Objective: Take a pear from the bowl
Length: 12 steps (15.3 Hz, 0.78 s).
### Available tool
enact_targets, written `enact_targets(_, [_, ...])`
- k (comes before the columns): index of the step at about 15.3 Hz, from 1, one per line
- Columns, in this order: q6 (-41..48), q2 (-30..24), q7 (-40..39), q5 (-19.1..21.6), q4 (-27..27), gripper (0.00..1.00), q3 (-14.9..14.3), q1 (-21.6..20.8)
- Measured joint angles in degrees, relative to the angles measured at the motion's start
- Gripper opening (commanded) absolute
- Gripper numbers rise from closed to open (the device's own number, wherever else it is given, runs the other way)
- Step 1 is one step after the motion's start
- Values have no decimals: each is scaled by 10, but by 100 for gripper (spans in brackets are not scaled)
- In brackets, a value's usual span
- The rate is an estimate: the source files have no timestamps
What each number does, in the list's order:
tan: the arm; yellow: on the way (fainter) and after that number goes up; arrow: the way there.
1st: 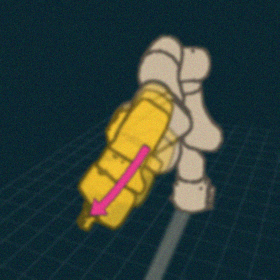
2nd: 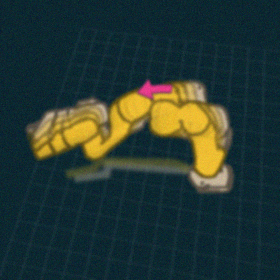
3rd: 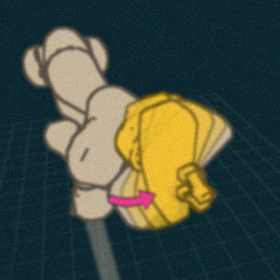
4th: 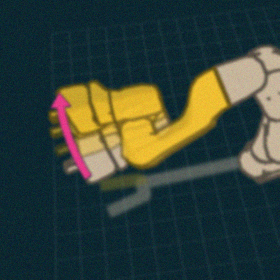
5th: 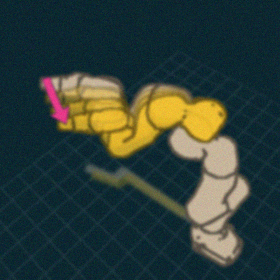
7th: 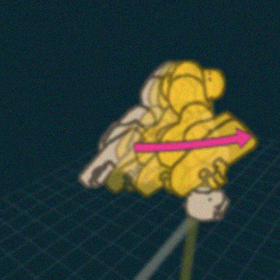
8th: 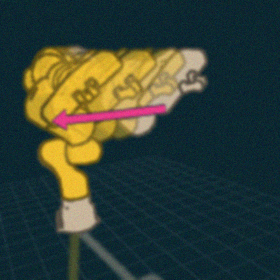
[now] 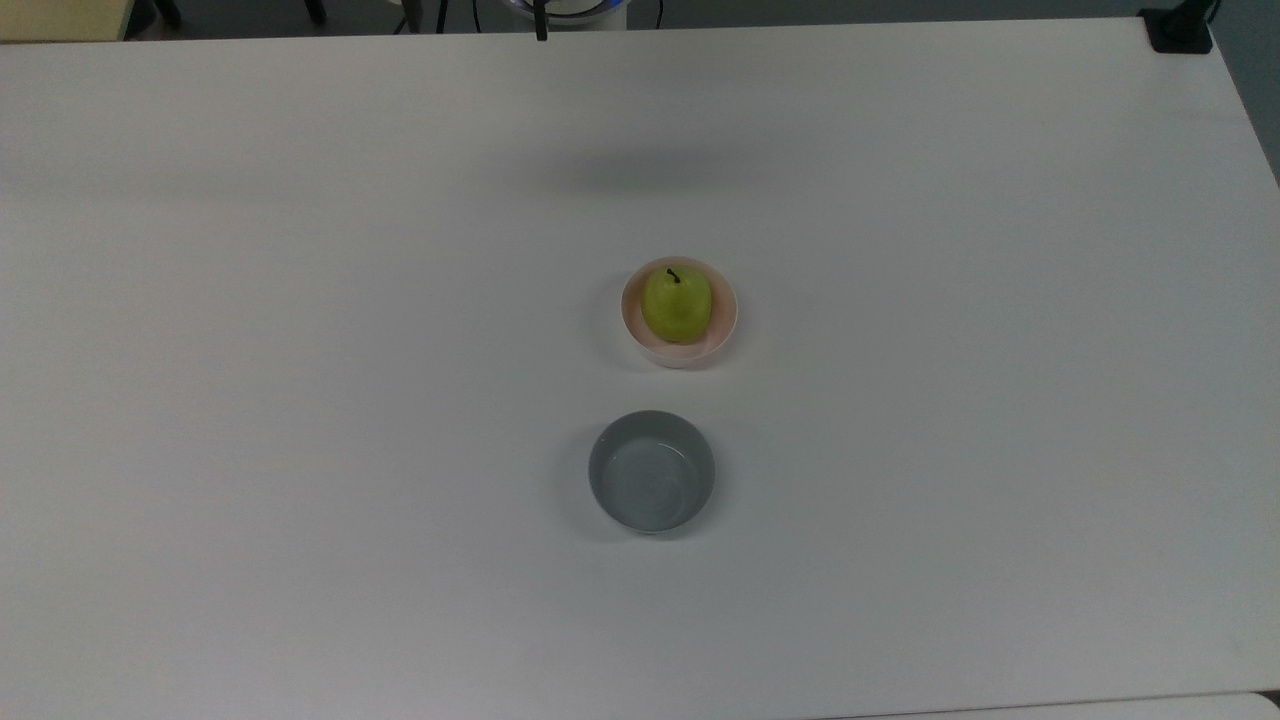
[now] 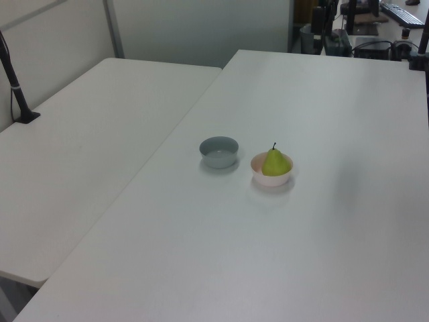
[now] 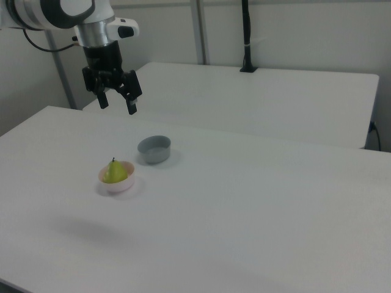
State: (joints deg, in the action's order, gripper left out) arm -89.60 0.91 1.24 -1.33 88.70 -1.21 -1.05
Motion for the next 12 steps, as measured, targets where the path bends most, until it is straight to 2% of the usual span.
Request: enact_targets(12, [0, -2, 0, -7, 0, 100, -5, 4])
